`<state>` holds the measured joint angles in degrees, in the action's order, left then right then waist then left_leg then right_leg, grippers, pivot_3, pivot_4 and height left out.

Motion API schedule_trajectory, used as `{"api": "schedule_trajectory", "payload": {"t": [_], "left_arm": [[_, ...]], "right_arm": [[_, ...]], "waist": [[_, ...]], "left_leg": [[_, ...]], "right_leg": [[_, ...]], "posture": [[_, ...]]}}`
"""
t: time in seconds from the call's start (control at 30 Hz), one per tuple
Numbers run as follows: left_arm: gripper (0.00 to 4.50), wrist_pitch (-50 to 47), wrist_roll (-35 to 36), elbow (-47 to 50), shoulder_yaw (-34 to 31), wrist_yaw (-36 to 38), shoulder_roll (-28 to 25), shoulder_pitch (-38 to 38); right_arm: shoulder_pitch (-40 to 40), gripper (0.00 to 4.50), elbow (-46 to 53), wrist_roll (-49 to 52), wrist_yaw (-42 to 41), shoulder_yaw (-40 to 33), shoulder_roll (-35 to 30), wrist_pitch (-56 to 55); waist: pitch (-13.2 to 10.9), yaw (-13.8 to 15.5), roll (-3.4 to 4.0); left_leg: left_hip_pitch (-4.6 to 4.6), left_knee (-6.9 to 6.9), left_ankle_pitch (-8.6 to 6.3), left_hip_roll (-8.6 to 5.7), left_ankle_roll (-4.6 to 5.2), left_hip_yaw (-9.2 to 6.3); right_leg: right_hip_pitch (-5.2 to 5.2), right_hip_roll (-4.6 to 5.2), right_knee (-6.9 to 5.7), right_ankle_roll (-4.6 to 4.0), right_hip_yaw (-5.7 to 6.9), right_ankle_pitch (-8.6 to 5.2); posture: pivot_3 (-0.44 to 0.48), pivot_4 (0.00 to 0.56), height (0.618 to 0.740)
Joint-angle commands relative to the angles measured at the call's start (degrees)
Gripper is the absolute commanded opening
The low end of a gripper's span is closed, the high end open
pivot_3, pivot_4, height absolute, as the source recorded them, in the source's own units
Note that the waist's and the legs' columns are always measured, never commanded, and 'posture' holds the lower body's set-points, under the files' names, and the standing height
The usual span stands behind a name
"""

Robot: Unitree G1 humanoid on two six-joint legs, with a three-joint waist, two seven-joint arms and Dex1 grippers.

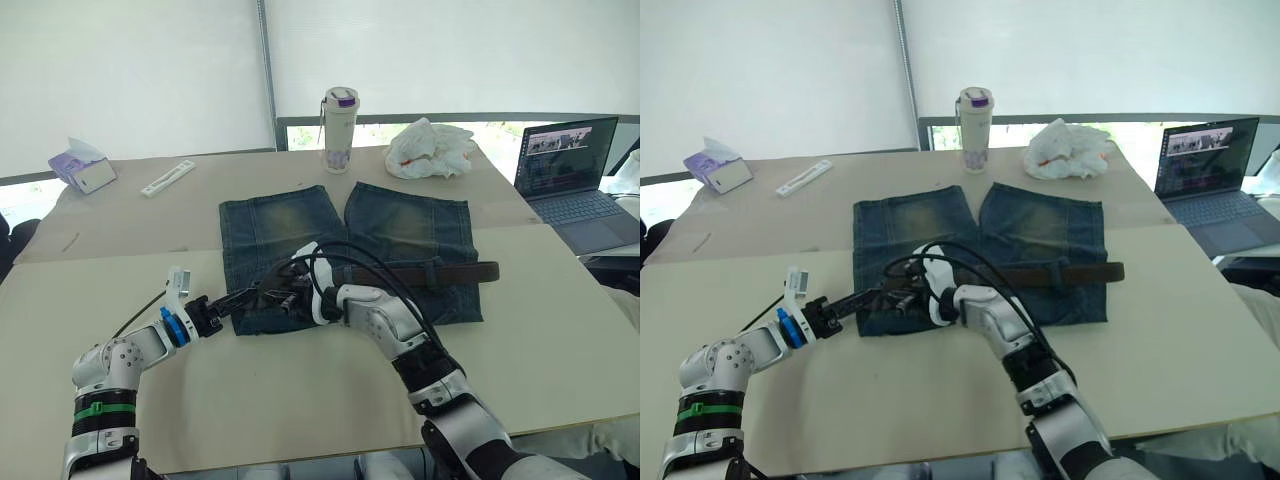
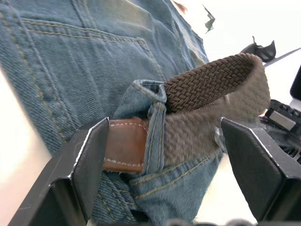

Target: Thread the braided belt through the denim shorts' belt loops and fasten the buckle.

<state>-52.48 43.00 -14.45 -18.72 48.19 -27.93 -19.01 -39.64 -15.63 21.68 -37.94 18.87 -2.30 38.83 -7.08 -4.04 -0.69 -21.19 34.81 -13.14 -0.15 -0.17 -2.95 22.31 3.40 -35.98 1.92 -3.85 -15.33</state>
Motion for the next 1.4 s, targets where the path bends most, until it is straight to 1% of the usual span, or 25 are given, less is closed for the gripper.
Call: {"api": "schedule_trajectory", "payload": {"t": [0.03,0.17,0.3,0.43,0.63,0.73,0.8,0.87,0.93,1.0,1.07,1.23,1.33,1.4], "left_arm": [[3.97,0.4,0.9,2.3,-0.4,1.9,-1.6,0.9],[3.97,1.3,0.5,4.0,-0.2,3.6,-2.9,3.3],[3.97,2.2,-0.2,5.2,0.4,4.7,-3.8,4.8],[3.97,3.6,-1.1,4.2,0.9,4.7,-4.2,4.7],[3.97,11.7,-5.4,-1.3,1.7,3.1,-2.6,0.2],[3.97,14.3,-6.6,-3.4,2.2,3.6,-2.4,-1.8],[3.97,14.9,-7.3,-4.5,3.5,5.4,-2.9,-2.7],[3.97,14.2,-8.0,-5.2,5.8,9.0,-4.0,-3.5],[3.97,13.1,-8.6,-5.8,8.6,13.3,-5.9,-4.0],[3.97,13.9,-10.8,-7.0,11.9,17.3,-8.0,-4.3],[3.97,16.4,-13.9,-10.5,14.4,19.3,-9.2,-5.5],[3.97,27.1,-22.0,-23.2,18.9,23.0,-10.0,-11.0],[3.97,28.8,-24.4,-27.8,21.6,28.1,-10.2,-13.9],[3.97,31.6,-27.1,-30.9,23.9,30.9,-10.1,-15.9]], "right_arm": [[-0.9,0.0,-2.1,-2.8,-4.1,1.3,-0.5,-5.4],[-2.0,0.0,-6.7,-7.7,-5.5,1.7,-1.4,-14.1],[-2.6,0.0,-8.7,-5.9,-5.9,-1.8,1.0,-13.8],[-3.3,0.0,-10.1,-7.0,-7.8,-2.4,1.5,-14.9],[-3.9,0.0,-12.3,-8.9,-8.8,-2.1,1.5,-16.8],[-3.7,0.0,-11.9,-9.0,-9.1,-2.4,1.8,-16.7],[-3.6,0.0,-11.8,-9.2,-9.1,-2.6,1.9,-16.7],[-3.5,0.0,-11.7,-9.1,-9.0,-2.8,2.1,-16.6],[-3.5,0.0,-11.6,-9.1,-9.0,-2.9,2.2,-16.5],[-3.4,0.0,-11.4,-9.0,-9.3,-2.9,2.1,-16.3],[-3.5,0.0,-11.4,-9.2,-9.5,-2.7,1.9,-15.8],[-3.6,0.0,-11.6,-9.4,-9.7,-2.7,1.8,-16.0],[-3.6,0.0,-11.4,-9.5,-9.8,-2.7,1.9,-15.9],[-3.7,0.0,-11.5,-9.5,-9.8,-2.8,2.0,-15.8]], "waist": [[0.0,0.0,-0.01],[-0.1,0.1,-0.03],[-0.1,0.2,-0.1],[-0.1,0.2,-0.11],[-0.1,0.3,-0.11],[-0.1,0.4,-0.11],[-0.1,0.2,-0.11],[-0.1,0.2,-0.11],[-0.1,0.1,-0.11],[-0.1,0.0,-0.11],[-0.1,0.1,-0.1],[-0.1,0.4,-0.1],[-0.1,0.5,-0.1],[-0.1,0.5,-0.1]], "left_leg": [[0.0,-0.01,0.0,0.01,0.0,0.0],[0.0,-0.02,0.0,0.02,0.0,0.0],[0.0,-0.02,0.0,0.02,-0.01,-0.01],[-0.01,-0.02,-0.01,0.07,-0.02,-0.04],[-0.02,-0.03,-0.01,0.08,-0.02,-0.06],[-0.02,-0.03,-0.01,0.07,-0.03,-0.07],[-0.03,-0.03,-0.01,0.07,-0.03,-0.06],[-0.04,-0.04,-0.01,0.07,-0.03,-0.06],[-0.05,-0.04,-0.01,0.06,-0.03,-0.06],[-0.05,-0.04,-0.01,0.06,-0.03,-0.06],[-0.04,-0.04,-0.01,0.05,-0.02,-0.06],[0.01,0.01,0.0,-0.01,-0.02,-0.06],[0.03,0.04,0.0,-0.01,-0.01,-0.05],[0.04,0.05,0.0,-0.02,0.0,-0.05]], "right_leg": [[0.01,-0.01,0.0,0.0,0.0,0.0],[0.02,0.0,0.0,0.0,0.01,0.0],[0.01,0.07,0.0,-0.02,0.0,0.01],[0.02,0.17,0.02,-0.09,0.0,0.05],[0.06,0.18,0.03,-0.14,0.01,0.08],[0.05,0.18,0.02,-0.15,0.02,0.09],[0.07,0.16,0.02,-0.15,0.01,0.09],[0.07,0.14,0.02,-0.15,0.01,0.09],[0.07,0.1,0.01,-0.15,0.02,0.09],[0.09,0.04,-0.01,-0.15,0.02,0.09],[0.1,0.01,-0.02,-0.15,0.04,0.09],[0.02,-0.01,-0.02,-0.15,0.1,0.09],[0.0,-0.04,-0.06,-0.15,0.12,0.09],[-0.01,-0.09,-0.09,-0.14,0.13,0.08]], "posture": [[0.0,0.15,0.74],[0.0,0.15,0.74],[0.0,0.15,0.74],[0.0,0.15,0.74],[0.0,0.15,0.74],[0.0,0.15,0.74],[0.0,0.15,0.74],[0.0,0.15,0.74],[0.0,0.15,0.74],[0.0,0.15,0.74],[0.0,0.15,0.74],[0.0,0.15,0.74],[0.0,0.15,0.74],[0.0,0.15,0.74]]}}
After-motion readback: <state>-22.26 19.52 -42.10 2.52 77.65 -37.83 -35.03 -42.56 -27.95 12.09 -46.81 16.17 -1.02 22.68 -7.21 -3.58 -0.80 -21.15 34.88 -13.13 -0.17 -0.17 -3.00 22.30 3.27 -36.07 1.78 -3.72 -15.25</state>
